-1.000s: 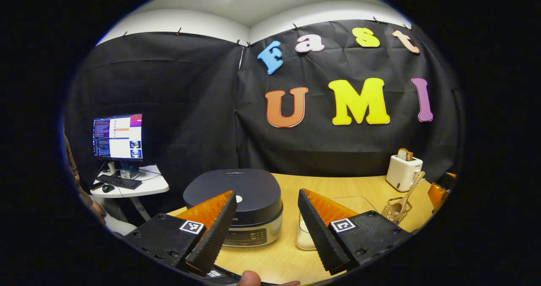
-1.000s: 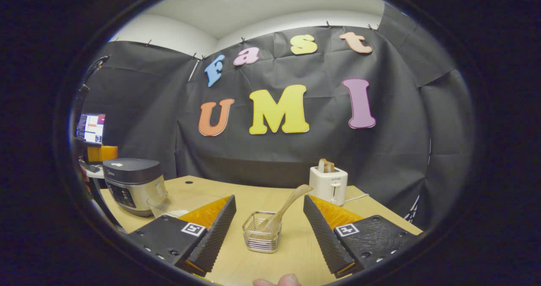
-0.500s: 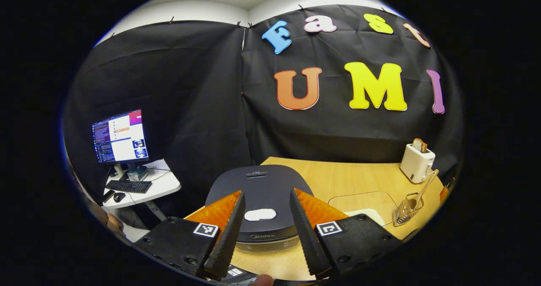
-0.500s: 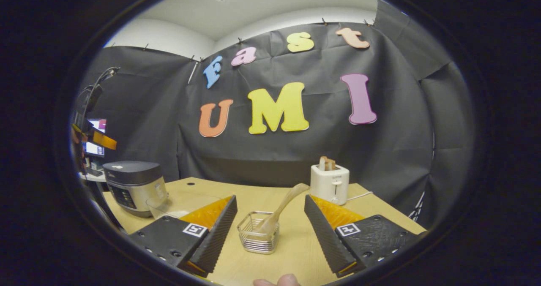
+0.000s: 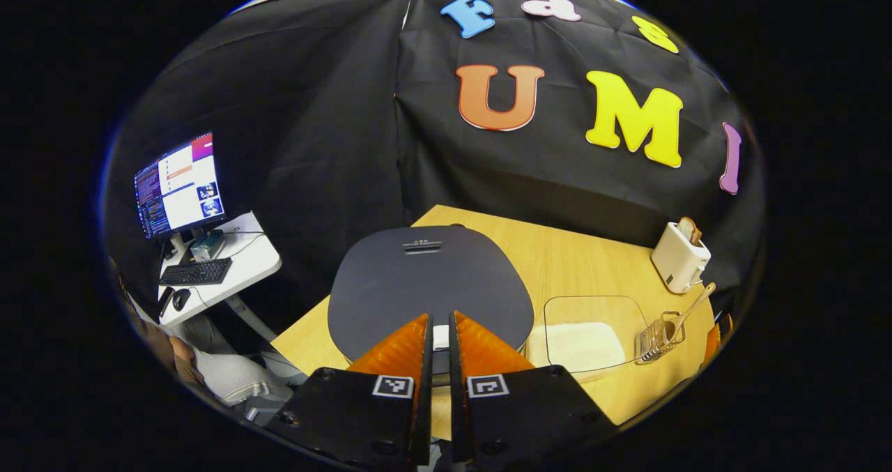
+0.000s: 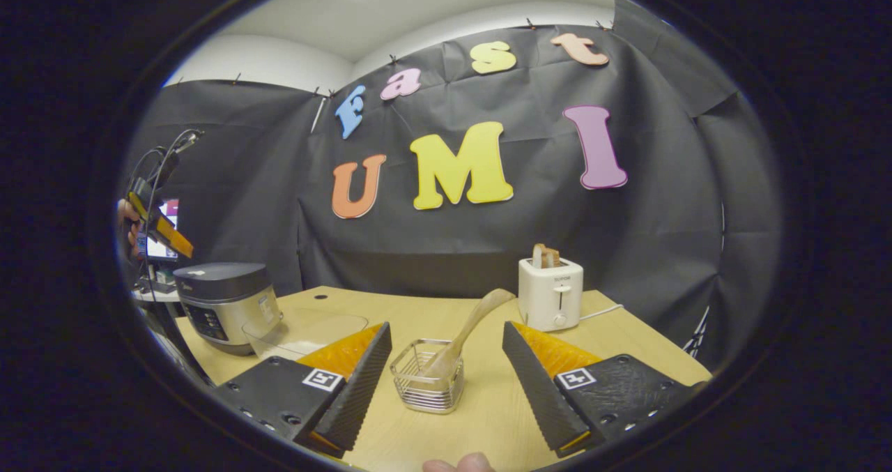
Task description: Close the left gripper, press the button to open the rice cooker; take a wooden spoon from the chopstick holder with the right hand, scoop a spoonful of rice and pour it into the rice cooker, then put the wooden spoon back into the chopstick holder.
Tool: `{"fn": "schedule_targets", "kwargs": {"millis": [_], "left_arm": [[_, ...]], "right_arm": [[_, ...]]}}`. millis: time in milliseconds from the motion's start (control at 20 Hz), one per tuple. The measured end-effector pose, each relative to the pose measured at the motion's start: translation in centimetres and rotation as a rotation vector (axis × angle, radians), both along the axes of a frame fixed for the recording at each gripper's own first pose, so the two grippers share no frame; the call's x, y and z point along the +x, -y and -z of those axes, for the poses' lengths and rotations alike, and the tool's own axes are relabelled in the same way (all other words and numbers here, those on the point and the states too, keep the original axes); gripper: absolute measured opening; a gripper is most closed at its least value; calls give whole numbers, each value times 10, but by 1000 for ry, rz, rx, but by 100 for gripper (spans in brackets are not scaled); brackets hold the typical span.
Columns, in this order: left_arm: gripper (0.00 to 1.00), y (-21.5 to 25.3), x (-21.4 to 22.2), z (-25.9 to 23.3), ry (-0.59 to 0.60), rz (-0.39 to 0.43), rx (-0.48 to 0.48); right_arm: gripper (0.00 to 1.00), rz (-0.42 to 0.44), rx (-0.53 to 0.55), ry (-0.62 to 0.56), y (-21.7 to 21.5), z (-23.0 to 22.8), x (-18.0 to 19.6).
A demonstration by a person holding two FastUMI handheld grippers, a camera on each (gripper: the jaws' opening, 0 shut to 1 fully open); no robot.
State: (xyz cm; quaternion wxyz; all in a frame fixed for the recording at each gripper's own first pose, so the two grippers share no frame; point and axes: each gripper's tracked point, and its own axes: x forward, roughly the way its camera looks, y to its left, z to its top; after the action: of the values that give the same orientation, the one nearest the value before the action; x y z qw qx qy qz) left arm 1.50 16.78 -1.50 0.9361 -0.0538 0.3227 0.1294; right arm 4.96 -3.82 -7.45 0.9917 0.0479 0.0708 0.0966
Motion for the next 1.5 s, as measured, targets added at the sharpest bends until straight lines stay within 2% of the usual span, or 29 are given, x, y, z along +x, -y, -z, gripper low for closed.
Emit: {"fn": "schedule_targets", "kwargs": {"millis": [50,200,400,450,500,650,850,1100,1250,1350,1400,1450,1500], "left_arm": [[10,0,1,4,-21,0,-6],[3,-2,5,13,-72,-9,-4],[3,-2,6,24,-118,-21,-27],[3,-7,6,26,-127,-23,-13],[3,-9,7,26,-128,-24,-7],[3,-8,7,28,-143,0,11],[3,-8,2,34,-147,-7,32],[4,-8,7,27,-91,-32,48],[3,-8,10,14,-64,-54,25],[3,-10,16,-5,-4,-64,45],[3,-12,22,-19,48,-55,75],[5,-12,30,-33,103,-40,99],[11,-9,34,-44,142,-27,114]], "right_arm": [[95,-5,-1,-8,-1,3,0],[96,2,-3,-16,4,3,0],[95,17,13,-19,7,5,2],[92,17,9,-23,7,6,3],[95,14,6,-27,7,8,4],[96,7,3,-42,5,14,4],[95,17,20,-50,8,19,8],[95,32,7,-59,13,22,11],[96,46,24,-58,18,19,11],[96,53,23,-45,19,14,10],[92,55,23,-38,20,11,9],[92,56,23,-32,20,9,8],[96,57,18,-28,20,8,8]]}}
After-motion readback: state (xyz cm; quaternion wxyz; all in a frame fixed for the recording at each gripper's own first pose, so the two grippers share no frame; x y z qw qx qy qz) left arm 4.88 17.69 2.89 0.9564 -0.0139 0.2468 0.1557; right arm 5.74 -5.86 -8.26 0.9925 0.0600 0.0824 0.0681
